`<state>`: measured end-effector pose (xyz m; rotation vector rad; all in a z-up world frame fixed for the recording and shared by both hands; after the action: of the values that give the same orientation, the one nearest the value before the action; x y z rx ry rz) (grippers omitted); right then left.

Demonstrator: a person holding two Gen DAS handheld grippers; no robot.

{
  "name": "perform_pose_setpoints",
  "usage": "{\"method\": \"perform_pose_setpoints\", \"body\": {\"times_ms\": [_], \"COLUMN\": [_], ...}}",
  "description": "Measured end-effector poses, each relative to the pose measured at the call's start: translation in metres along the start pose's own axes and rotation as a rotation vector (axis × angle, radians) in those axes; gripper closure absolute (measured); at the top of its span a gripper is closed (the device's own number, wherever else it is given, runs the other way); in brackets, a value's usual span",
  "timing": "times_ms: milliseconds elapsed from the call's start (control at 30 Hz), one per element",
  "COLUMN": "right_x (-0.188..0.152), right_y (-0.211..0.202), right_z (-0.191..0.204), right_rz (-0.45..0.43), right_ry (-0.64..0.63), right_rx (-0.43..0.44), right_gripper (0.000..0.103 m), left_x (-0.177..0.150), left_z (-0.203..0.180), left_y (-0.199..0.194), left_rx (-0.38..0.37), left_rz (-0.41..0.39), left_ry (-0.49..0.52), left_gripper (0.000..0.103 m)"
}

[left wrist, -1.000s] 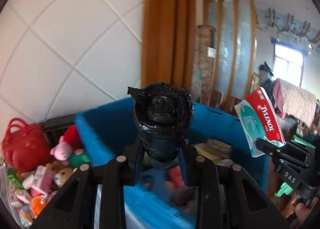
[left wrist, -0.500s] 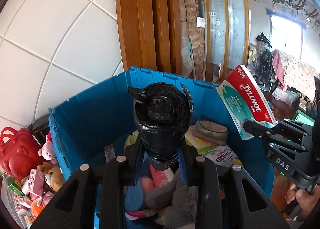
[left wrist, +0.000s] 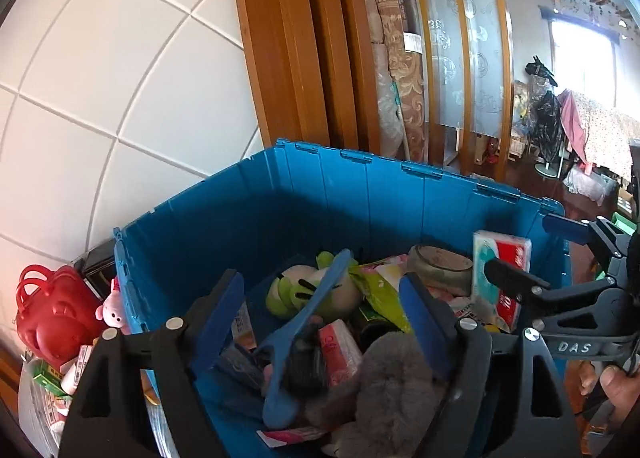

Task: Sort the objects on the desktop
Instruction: 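Carry the black bag roll and white box into the crate and release both, then return both grippers from the crate to the pile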

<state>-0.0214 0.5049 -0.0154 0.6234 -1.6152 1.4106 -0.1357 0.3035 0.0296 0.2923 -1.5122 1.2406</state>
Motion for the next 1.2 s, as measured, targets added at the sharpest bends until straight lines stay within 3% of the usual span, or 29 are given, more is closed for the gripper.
{"method": "perform_pose_setpoints", "body": {"times_ms": [233,400,600,767,933,1200], "right_x": [0.000,-0.001,0.002,0.002,0.002,0.000], "right_y": [0.001,-0.007,-0.036,-0.074,-0.107,-0.123], "right_z": [0.000,0.005,0.022,0.053,0.101,0.196], "right_rz": [0.013,0.012,-0.026,-0.091,-0.153,-0.178], "right_ry": [-0.011,-0.009,-0.002,-0.010,-0.029,-0.074], "right_rx": [0.002,-0.006,0.016,0.083,0.137,0.238], "right_gripper": [0.000,0.000,0.000,0.000,0.000,0.000], "left_x": [-0.002,-0.008,-0.022,-0.044,-0.072,-0.146], "left_z": [0.005,0.012,0.038,0.069,0.107,0.203], "left_y": [-0.007,-0.025,-0.051,-0.079,-0.088,-0.109], "left_rx": [0.005,0.020,0.015,0.079,0.118,0.202], "left_rz": [-0.022,-0.087,-0.135,-0.178,-0.100,-0.024], "left_ry": [-0.022,-0.036,-0.107,-0.143,-0.151,-0.260], "left_gripper": [0.023,0.023,0.023,0.023,0.023,0.023]}}
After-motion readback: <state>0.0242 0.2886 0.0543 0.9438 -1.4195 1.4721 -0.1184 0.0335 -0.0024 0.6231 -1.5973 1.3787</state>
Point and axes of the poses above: each gripper's, at about its wrist camera, not at the fingertips, and y roughly the way its jaws point, z to its left, x to its top, the point moved 1 cm from there along y, roughly the way its jaws point, and after that the axes turned 2 degrees about y, right-handed, at the moved point
